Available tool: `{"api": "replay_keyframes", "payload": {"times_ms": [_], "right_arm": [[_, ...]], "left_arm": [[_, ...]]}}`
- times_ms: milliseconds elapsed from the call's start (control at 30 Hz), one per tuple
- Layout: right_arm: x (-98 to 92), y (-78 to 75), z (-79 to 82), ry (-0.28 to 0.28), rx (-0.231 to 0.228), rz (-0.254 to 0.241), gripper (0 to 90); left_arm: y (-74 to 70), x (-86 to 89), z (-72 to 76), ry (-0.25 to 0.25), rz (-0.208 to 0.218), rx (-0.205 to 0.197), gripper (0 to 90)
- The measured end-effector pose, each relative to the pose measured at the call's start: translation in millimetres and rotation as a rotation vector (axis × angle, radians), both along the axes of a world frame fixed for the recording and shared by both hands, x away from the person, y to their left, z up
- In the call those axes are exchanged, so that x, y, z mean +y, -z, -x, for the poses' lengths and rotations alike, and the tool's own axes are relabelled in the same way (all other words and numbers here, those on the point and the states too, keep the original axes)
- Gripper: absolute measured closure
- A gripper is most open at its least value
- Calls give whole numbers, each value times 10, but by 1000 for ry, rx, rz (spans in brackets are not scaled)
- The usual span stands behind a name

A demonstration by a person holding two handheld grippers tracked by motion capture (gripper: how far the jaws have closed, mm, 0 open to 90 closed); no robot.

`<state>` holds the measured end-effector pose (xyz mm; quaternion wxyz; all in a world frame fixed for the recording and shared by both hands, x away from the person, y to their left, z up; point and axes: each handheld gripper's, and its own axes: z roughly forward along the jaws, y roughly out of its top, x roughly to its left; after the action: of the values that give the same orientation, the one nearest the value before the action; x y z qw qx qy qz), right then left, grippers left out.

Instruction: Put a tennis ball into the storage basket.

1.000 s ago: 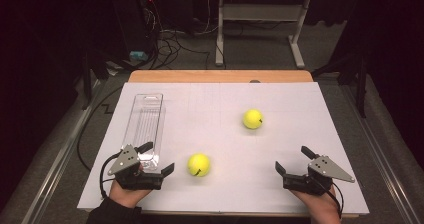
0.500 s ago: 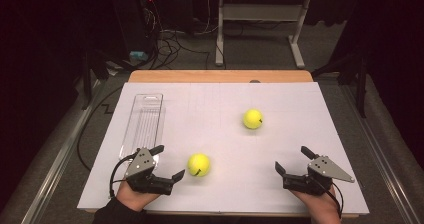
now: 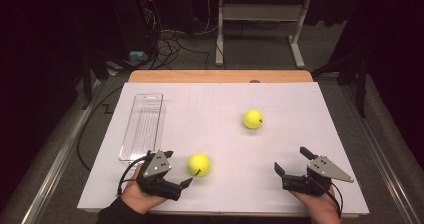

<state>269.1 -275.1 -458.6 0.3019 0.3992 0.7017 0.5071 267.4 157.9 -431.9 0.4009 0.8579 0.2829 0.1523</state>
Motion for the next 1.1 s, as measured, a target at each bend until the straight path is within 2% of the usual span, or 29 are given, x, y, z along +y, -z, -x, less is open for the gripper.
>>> {"api": "replay_keyframes", "payload": {"times_ms": [67,167,233,367,467,700,1100], "right_arm": [[-4,-4,1,-3,5,-6,0],[-4,0,19,-15,6,19,0],[-18,-3,35,-18,4,17,0],[-41,-11,52,-14,-1,8,0],[-37,-12,63,-18,-5,14,0],[-49,-17,77,-16,-5,11,0],[-29,-2,79,-26,0,26,0]], "left_arm": [[-5,-17,-17,0,-19,14,16],[-20,-13,-47,-1,-33,41,16],[-38,-10,-71,-2,-51,62,16],[-95,-33,-120,8,-105,110,16],[-133,-81,-157,25,-166,143,16],[-172,-183,-241,60,-249,214,8],[-141,-337,-334,110,-413,301,8]]}}
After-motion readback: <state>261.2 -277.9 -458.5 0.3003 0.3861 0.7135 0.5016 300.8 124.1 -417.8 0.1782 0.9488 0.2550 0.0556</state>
